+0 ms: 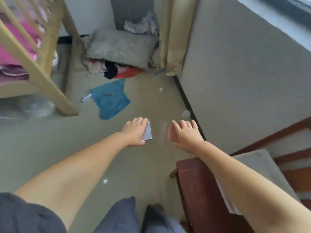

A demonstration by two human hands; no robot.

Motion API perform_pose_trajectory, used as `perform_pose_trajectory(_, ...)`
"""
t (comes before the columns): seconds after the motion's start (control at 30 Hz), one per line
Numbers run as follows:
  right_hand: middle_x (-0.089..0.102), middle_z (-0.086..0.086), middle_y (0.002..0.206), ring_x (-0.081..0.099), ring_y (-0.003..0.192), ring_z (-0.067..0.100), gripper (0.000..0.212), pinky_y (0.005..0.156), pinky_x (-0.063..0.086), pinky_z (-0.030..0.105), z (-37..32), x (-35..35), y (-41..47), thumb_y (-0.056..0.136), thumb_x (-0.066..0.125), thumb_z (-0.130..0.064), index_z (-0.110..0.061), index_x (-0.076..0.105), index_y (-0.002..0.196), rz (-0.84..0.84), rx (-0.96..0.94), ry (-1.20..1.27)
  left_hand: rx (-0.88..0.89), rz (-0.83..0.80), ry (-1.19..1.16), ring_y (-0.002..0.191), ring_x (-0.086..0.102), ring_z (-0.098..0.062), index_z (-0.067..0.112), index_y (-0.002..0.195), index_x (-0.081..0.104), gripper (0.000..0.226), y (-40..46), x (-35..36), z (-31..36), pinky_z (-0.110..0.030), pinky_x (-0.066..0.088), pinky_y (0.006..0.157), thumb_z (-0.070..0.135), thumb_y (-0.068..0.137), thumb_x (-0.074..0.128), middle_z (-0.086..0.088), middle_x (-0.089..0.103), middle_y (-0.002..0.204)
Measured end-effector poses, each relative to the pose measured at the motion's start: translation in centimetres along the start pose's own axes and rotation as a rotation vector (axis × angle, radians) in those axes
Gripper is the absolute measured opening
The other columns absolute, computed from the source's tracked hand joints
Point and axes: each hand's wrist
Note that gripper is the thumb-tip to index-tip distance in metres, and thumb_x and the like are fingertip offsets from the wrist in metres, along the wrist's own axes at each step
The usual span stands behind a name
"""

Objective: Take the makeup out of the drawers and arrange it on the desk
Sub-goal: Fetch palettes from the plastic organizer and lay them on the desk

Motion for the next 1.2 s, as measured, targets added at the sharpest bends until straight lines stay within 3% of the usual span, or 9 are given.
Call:
perform_pose_trajectory(0.07, 0.033, 0.013, 0.142, 0.031, 0.131, 0.031, 0.088, 0.114, 0.017, 0.048, -4.1, -1.5, 1.6, 0.083, 0.057, -0.045, -0.014, 0.009, 0.15, -0.004, -0.124, -0.034, -0.128, 0.036, -0.07, 0.115, 0.043, -0.024, 0.016, 0.124, 0.036, 0.059, -4.4, 0.1, -3.8, -0.034, 0.038, 0.094, 0.029, 0.074, 0.064, -0.003, 0.043, 0.122)
perform_pose_trajectory(0.17, 0.032, 0.011, 0.139, 0.031, 0.129, 0.03, 0.084, 0.101, 0.037, 0.039, -11.4, -3.8, 3.5, 0.084, 0.058, -0.036, -0.014, 0.01, 0.149, -0.022, -0.3, -0.013, -0.327, 0.102, -0.139, 0.119, 0.043, -0.024, 0.017, 0.126, 0.035, 0.061, -11.9, 0.5, -8.9, -0.033, 0.038, 0.095, 0.03, 0.073, 0.063, -0.003, 0.043, 0.124)
perform_pose_trajectory(0.27, 0.034, 0.009, 0.136, 0.033, 0.127, 0.027, 0.079, 0.095, 0.043, 0.037, -20.4, -5.7, 4.3, 0.083, 0.06, -0.037, -0.014, 0.018, 0.146, -0.001, -0.493, -0.051, -0.509, 0.161, -0.168, 0.118, 0.045, -0.024, 0.017, 0.124, 0.037, 0.059, -20.7, 1.4, -13.3, -0.033, 0.038, 0.093, 0.031, 0.073, 0.064, -0.003, 0.045, 0.123)
perform_pose_trajectory(0.57, 0.032, 0.008, 0.139, 0.031, 0.131, 0.027, 0.087, 0.1, 0.043, 0.039, -50.0, -7.5, -1.9, 0.082, 0.063, -0.042, -0.018, 0.012, 0.148, 0.056, -0.95, -0.133, -0.917, 0.249, -0.245, 0.111, 0.045, -0.023, 0.019, 0.116, 0.04, 0.041, -49.7, 6.1, -22.5, -0.03, 0.039, 0.089, 0.028, 0.079, 0.057, -0.002, 0.045, 0.116)
perform_pose_trajectory(0.77, 0.033, 0.008, 0.139, 0.033, 0.13, 0.028, 0.084, 0.099, 0.042, 0.04, -67.5, -7.8, -8.5, 0.083, 0.063, -0.041, -0.019, 0.015, 0.147, 0.077, -1.183, -0.186, -1.142, 0.318, -0.239, 0.11, 0.046, -0.024, 0.017, 0.117, 0.041, 0.042, -66.9, 8.3, -26.1, -0.03, 0.04, 0.086, 0.028, 0.079, 0.058, -0.004, 0.046, 0.116)
perform_pose_trajectory(1.03, 0.036, 0.008, 0.137, 0.035, 0.128, 0.028, 0.077, 0.093, 0.045, 0.039, -86.5, -7.9, -14.9, 0.084, 0.061, -0.038, -0.018, 0.018, 0.144, 0.102, -1.471, -0.313, -1.407, 0.394, -0.298, 0.106, 0.049, -0.023, 0.016, 0.119, 0.043, 0.045, -82.3, 13.6, -29.1, -0.035, 0.046, 0.085, 0.024, 0.078, 0.059, -0.004, 0.048, 0.114)
perform_pose_trajectory(1.2, 0.035, 0.008, 0.138, 0.033, 0.129, 0.028, 0.077, 0.091, 0.046, 0.039, -98.1, -7.2, -15.7, 0.084, 0.062, -0.038, -0.017, 0.02, 0.144, 0.085, -1.587, -0.336, -1.515, 0.407, -0.319, 0.103, 0.05, -0.021, 0.018, 0.116, 0.044, 0.042, -89.5, 16.8, -34.4, -0.034, 0.048, 0.083, 0.023, 0.076, 0.057, -0.001, 0.05, 0.109)
Point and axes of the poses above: each hand's wrist, its own y-axis towards the middle knuckle, its own x-axis out of the palm, z = x × y
